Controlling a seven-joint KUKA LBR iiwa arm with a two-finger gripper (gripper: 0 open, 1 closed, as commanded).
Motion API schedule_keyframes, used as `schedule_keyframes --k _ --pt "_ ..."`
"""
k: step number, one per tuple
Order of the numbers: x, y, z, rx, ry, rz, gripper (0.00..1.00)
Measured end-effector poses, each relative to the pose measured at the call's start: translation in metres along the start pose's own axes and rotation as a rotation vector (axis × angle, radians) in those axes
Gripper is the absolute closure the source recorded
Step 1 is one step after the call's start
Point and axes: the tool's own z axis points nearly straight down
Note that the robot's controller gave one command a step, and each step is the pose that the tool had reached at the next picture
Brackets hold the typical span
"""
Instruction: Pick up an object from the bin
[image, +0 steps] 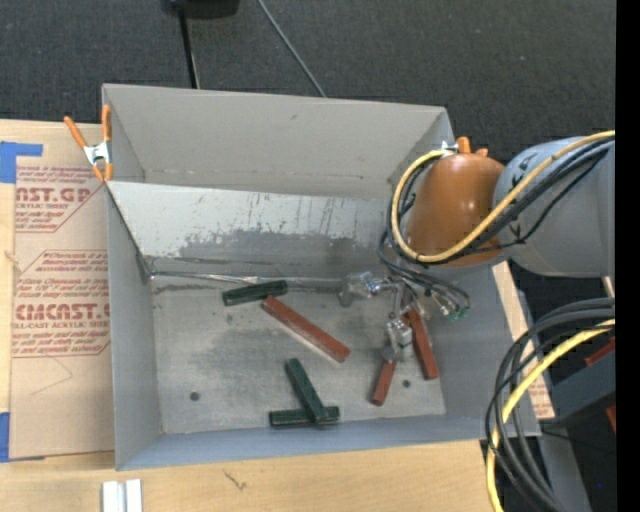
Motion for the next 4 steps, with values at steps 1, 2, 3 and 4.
schedule_keyframes --k 1,2,3,4 --pt "0.0 0.0 0.0 0.0 0.0 0.0 0.0" --pt "0.015 0.005 0.0 0.0 -0.001 -0.184 0.0" --pt "0.035 0.012 0.0 -0.001 0.0 -0.44 0.0" --pt "0.047 0.015 0.0 -0.002 0.001 -0.495 0.0"
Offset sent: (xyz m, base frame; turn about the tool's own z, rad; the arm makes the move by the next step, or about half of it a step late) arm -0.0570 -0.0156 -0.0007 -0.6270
